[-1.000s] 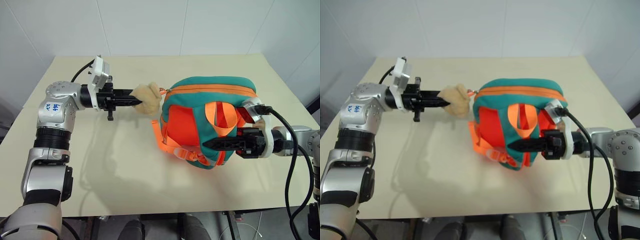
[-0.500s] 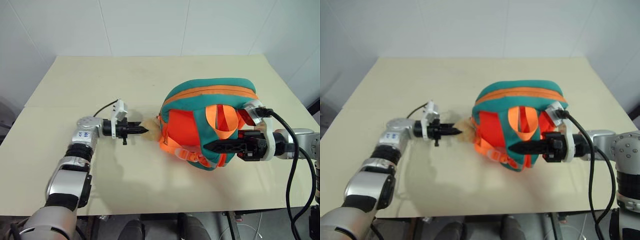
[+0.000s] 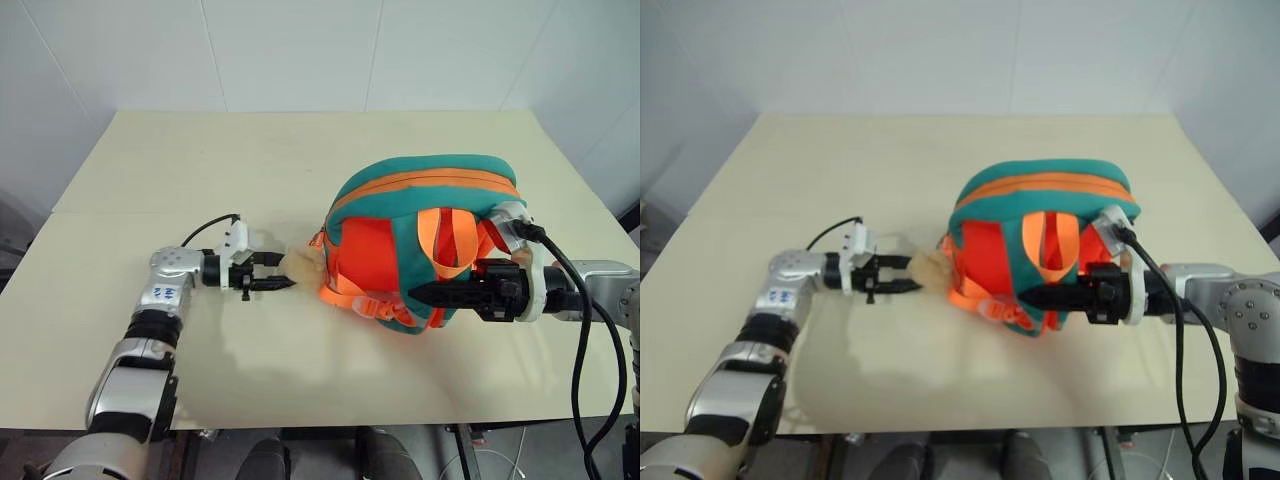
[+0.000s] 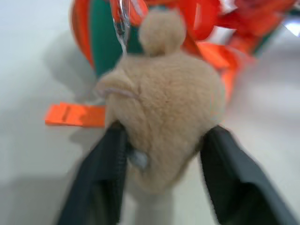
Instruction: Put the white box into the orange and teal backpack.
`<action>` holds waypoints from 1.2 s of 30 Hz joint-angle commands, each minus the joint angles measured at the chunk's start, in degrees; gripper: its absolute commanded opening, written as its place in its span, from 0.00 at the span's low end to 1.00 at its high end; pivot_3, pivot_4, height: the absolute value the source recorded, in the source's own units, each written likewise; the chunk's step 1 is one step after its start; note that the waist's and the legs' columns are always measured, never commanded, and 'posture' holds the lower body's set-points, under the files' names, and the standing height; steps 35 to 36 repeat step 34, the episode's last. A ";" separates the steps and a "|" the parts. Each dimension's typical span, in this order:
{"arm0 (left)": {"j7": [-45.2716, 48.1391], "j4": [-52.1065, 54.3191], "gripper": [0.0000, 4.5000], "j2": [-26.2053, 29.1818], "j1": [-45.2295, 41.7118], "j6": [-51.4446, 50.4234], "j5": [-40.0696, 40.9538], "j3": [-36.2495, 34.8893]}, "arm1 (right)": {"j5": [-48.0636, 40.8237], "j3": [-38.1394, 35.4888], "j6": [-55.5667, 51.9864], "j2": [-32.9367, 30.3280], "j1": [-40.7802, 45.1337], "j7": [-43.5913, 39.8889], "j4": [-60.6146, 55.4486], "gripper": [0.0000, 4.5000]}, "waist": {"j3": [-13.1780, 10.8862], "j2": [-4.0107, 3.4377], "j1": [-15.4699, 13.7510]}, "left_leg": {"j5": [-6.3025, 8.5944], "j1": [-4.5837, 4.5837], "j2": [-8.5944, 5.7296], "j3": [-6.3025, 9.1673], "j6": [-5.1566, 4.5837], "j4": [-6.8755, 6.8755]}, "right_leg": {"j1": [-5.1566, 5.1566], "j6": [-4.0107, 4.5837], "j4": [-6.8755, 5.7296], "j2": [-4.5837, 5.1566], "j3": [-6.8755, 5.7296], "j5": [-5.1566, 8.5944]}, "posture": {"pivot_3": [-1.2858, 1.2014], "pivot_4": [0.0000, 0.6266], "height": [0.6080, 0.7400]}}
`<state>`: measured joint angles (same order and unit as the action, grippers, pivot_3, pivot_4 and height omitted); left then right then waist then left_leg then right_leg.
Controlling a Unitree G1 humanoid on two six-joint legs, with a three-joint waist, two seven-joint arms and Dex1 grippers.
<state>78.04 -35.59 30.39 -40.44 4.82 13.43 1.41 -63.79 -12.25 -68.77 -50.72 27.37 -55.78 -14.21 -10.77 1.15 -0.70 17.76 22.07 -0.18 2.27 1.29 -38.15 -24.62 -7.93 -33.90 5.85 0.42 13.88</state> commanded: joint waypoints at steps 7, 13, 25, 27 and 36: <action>-4.14 36.08 0.99 7.64 20.94 -18.94 15.16 -9.31 | 29.29 0.22 41.37 -5.20 -16.74 -13.11 0.27 1.00 | 0.00 0.00 -0.65 | 0.00 -0.06 -0.02 0.02 -0.01 -0.05 | 0.15 -0.02 0.03 0.03 0.02 -0.02 | 0.52 0.24 1.00; -9.71 47.21 0.99 7.38 33.25 -22.74 17.89 -11.29 | 32.59 -4.85 51.94 -5.03 -22.10 -16.66 5.19 1.00 | 0.00 0.00 -0.45 | -0.01 -0.24 -0.01 -0.01 0.01 -0.04 | 0.22 0.07 0.04 0.01 0.07 0.02 | 0.52 0.24 1.00; -8.06 45.56 0.99 10.83 33.97 -16.50 17.66 -14.78 | 30.42 -5.77 59.12 -3.24 -16.48 -24.15 17.02 1.00 | -0.02 -0.03 0.70 | -0.01 -1.68 0.24 -0.08 0.06 0.18 | 1.47 1.35 0.26 -0.19 0.06 0.66 | 0.52 0.24 1.00; -7.16 45.11 0.99 11.94 33.41 -16.71 18.24 -15.33 | 30.95 -4.71 59.30 -3.25 -15.27 -25.27 18.13 1.00 | -0.02 -0.03 0.78 | -0.01 -1.69 0.25 -0.08 0.06 0.19 | 1.47 1.35 0.26 -0.19 0.06 0.66 | 0.52 0.24 1.00; -6.43 45.23 0.99 14.27 34.21 -17.51 19.51 -17.36 | 34.43 -1.25 63.96 -2.92 -8.08 -27.92 26.56 1.00 | -0.03 -0.05 0.98 | 0.09 -1.69 0.27 -0.12 0.16 0.25 | 1.37 1.32 0.17 -0.19 0.07 0.64 | 0.52 0.24 1.00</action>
